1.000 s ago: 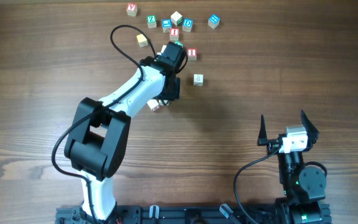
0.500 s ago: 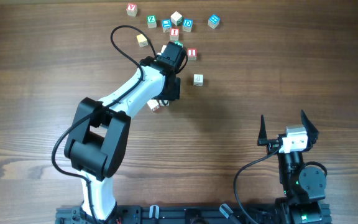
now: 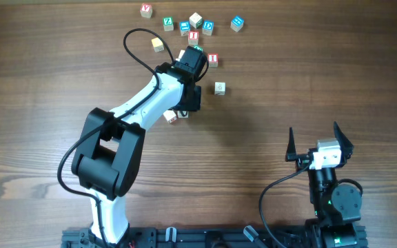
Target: Form a tower
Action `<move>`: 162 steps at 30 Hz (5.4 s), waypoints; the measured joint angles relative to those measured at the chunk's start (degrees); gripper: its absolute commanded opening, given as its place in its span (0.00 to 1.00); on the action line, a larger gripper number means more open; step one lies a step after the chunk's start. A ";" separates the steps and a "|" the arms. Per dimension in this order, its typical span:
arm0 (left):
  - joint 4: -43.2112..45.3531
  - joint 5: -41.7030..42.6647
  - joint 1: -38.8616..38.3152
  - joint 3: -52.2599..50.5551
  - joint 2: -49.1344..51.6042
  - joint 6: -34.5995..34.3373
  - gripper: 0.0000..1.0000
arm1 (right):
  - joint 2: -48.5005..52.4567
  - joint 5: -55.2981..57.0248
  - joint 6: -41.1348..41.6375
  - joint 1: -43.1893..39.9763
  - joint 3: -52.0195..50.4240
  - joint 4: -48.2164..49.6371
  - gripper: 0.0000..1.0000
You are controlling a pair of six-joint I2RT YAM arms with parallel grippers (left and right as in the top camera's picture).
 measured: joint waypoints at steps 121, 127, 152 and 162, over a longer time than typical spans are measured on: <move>-9.55 10.99 13.33 -0.13 0.00 -5.66 0.04 | 0.00 0.00 0.00 0.00 0.00 0.00 1.00; -8.46 10.99 13.35 -0.15 0.00 -5.66 0.04 | 0.00 0.00 0.00 0.00 0.00 0.00 1.00; -9.38 12.52 13.33 -0.15 0.00 -5.68 0.05 | 0.00 0.00 0.00 0.00 0.00 0.00 1.00; -3.89 9.11 13.35 -0.17 0.00 -5.88 0.26 | 0.00 0.00 0.00 0.00 0.00 0.00 1.00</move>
